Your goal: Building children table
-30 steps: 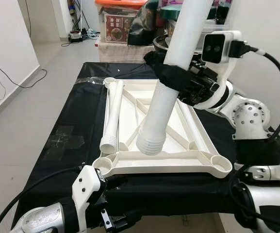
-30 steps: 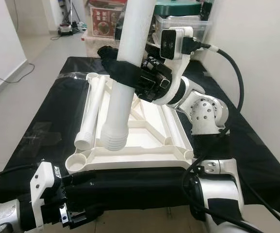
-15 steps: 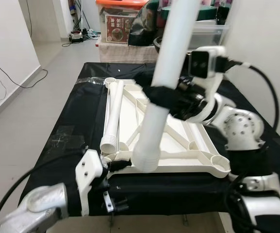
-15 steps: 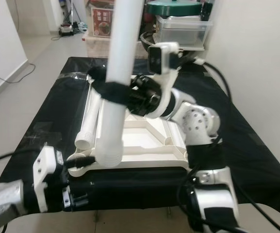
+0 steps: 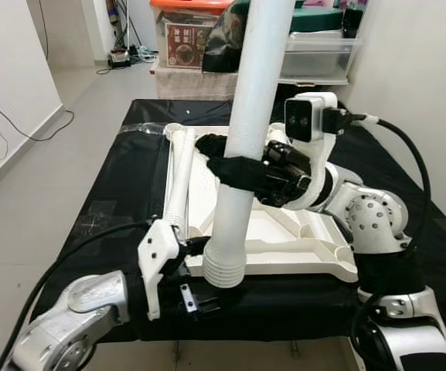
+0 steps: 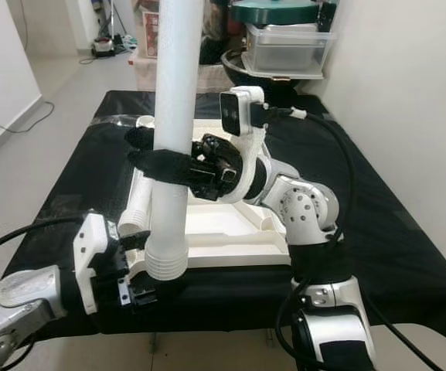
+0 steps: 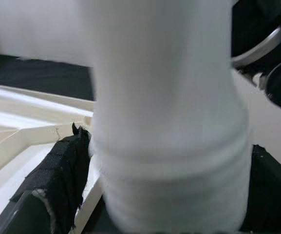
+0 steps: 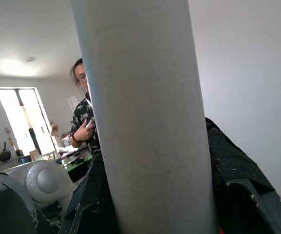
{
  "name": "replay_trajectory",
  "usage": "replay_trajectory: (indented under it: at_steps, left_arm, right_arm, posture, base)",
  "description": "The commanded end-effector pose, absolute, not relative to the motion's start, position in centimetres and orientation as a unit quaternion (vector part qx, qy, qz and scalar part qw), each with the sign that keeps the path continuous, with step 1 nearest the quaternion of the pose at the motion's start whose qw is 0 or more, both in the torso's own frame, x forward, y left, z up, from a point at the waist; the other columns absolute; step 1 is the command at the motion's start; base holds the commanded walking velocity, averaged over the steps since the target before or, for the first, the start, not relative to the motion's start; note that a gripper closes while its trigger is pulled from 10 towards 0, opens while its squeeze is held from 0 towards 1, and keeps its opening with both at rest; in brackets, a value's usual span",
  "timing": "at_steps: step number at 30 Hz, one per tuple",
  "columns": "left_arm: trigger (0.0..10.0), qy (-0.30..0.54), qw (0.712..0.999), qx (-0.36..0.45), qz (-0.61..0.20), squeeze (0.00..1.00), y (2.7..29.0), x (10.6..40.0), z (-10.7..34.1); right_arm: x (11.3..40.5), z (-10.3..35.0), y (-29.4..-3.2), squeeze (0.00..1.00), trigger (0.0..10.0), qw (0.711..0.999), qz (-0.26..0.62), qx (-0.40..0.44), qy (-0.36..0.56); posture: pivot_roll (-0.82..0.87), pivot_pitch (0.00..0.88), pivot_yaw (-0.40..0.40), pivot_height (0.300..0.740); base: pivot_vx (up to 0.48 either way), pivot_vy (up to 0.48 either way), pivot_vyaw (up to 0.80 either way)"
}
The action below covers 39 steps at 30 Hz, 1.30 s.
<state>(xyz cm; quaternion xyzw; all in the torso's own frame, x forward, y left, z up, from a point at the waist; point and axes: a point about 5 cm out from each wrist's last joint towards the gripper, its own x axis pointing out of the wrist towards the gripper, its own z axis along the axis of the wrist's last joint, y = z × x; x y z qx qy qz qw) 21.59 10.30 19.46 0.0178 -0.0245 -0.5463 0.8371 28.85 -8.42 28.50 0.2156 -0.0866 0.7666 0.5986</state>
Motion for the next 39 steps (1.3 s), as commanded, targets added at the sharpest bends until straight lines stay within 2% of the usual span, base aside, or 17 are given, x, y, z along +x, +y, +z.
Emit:
replay_trajectory:
  at_steps: [1,8,9,14,16,21,22,25,29,30,31,32,33,34,36,38,39]
  left_arm:
    - [10.0,-0.017,0.831,0.009,-0.556,0.0,9.9,21.5,19.1]
    - [10.0,-0.007,0.833,0.008,-0.553,0.0,9.9,21.2,18.5]
    - [10.0,-0.006,0.851,0.014,-0.524,0.0,10.6,21.3,18.1]
    - [10.0,-0.005,0.866,0.014,-0.501,0.0,11.2,21.2,18.0]
    - [10.0,-0.007,0.891,0.01,-0.453,0.0,12.5,20.9,17.9]
    - [10.0,-0.009,0.9,0.007,-0.437,0.0,12.9,20.8,17.9]
    - [10.0,-0.023,0.922,-0.001,-0.387,0.0,13.7,21.2,18.2]
    - [10.0,-0.037,0.951,-0.017,-0.308,0.0,15.1,21.6,18.5]
    - [10.0,-0.035,0.957,-0.022,-0.286,0.0,15.5,21.6,18.4]
    - [10.0,-0.033,0.962,-0.02,-0.27,0.0,15.8,21.6,18.2]
    - [10.0,-0.033,0.962,-0.02,-0.27,0.0,15.8,21.6,18.2]
    - [10.0,-0.028,0.97,-0.012,-0.242,0.0,16.2,21.7,18.0]
    - [10.0,-0.028,0.97,-0.012,-0.242,0.0,16.2,21.7,18.0]
    - [10.0,-0.023,0.976,-0.005,-0.215,0.0,16.6,21.8,17.8]
    - [10.0,-0.023,0.976,-0.005,-0.215,0.0,16.6,21.8,17.8]
    - [10.0,-0.045,0.984,-0.023,-0.172,0.0,16.9,21.9,18.2]
    - [10.0,-0.045,0.984,-0.023,-0.172,0.0,16.9,21.9,18.2]
  right_arm:
    - [28.8,28.6,-8.4,0.0,10.0,0.606,0.763,0.205,-0.095]
    - [29.2,28.4,-8.7,0.0,10.0,0.627,0.748,0.196,-0.096]
    - [29.8,28.4,-9.5,0.0,10.0,0.651,0.732,0.176,-0.099]
    - [30.6,28.6,-10.7,0.0,10.0,0.671,0.715,0.168,-0.102]
    - [31.4,28.9,-13.3,0.0,10.0,0.695,0.693,0.166,-0.097]
    - [31.6,29.0,-14.2,0.0,10.0,0.702,0.687,0.165,-0.094]
    - [31.8,28.6,-14.9,0.0,10.0,0.718,0.674,0.153,-0.083]
    - [32.0,28.0,-15.7,0.0,10.0,0.747,0.648,0.131,-0.076]
    - [32.0,27.8,-15.8,0.0,10.0,0.756,0.639,0.122,-0.077]
    - [32.4,27.6,-15.9,0.0,10.0,0.779,0.612,0.107,-0.084]
    - [32.4,27.6,-15.9,0.0,10.0,0.779,0.612,0.107,-0.084]
    - [33.4,27.2,-16.2,0.0,10.0,0.821,0.559,0.07,-0.092]
    - [33.4,27.2,-16.2,0.0,10.0,0.821,0.559,0.07,-0.092]
    - [34.3,26.8,-16.6,0.0,10.0,0.858,0.503,0.034,-0.097]
    - [34.3,26.8,-16.6,0.0,10.0,0.858,0.503,0.034,-0.097]
    - [35.3,25.6,-17.2,0.0,10.0,0.915,0.388,0.004,-0.105]
    - [35.3,25.6,-17.2,0.0,10.0,0.915,0.388,0.004,-0.105]
  posture:
    - [0.07,0.0,-0.039,0.74]
    - [0.07,0.0,-0.042,0.74]
    - [0.07,0.0,-0.042,0.74]
    - [0.08,0.0,-0.051,0.74]
    - [0.09,0.0,-0.063,0.74]
    - [0.09,0.0,-0.063,0.74]
    - [0.1,0.0,-0.072,0.74]
    - [0.1,0.0,-0.074,0.74]
    - [0.1,0.0,-0.074,0.74]
    - [0.1,0.0,-0.073,0.74]
    - [0.1,0.0,-0.073,0.74]
    - [0.1,0.0,-0.072,0.74]
    - [0.1,0.0,-0.072,0.74]
    - [0.1,0.0,-0.073,0.74]
    - [0.1,0.0,-0.073,0.74]
    - [0.09,0.0,-0.075,0.74]
    - [0.09,0.0,-0.075,0.74]
  base:
    - [0.0,0.0,0.0]
    - [0.0,0.0,0.0]
    - [0.0,0.0,0.0]
    - [0.0,0.0,0.0]
    - [0.0,0.0,0.0]
    - [0.0,0.0,0.0]
    - [0.0,0.0,0.0]
    - [0.0,0.0,0.0]
    - [0.0,0.0,0.0]
    - [0.0,0.0,0.0]
    - [0.0,0.0,0.0]
    - [0.0,0.0,0.0]
    - [0.0,0.0,0.0]
    - [0.0,0.0,0.0]
    - [0.0,0.0,0.0]
    - [0.0,0.0,0.0]
    - [0.0,0.0,0.0]
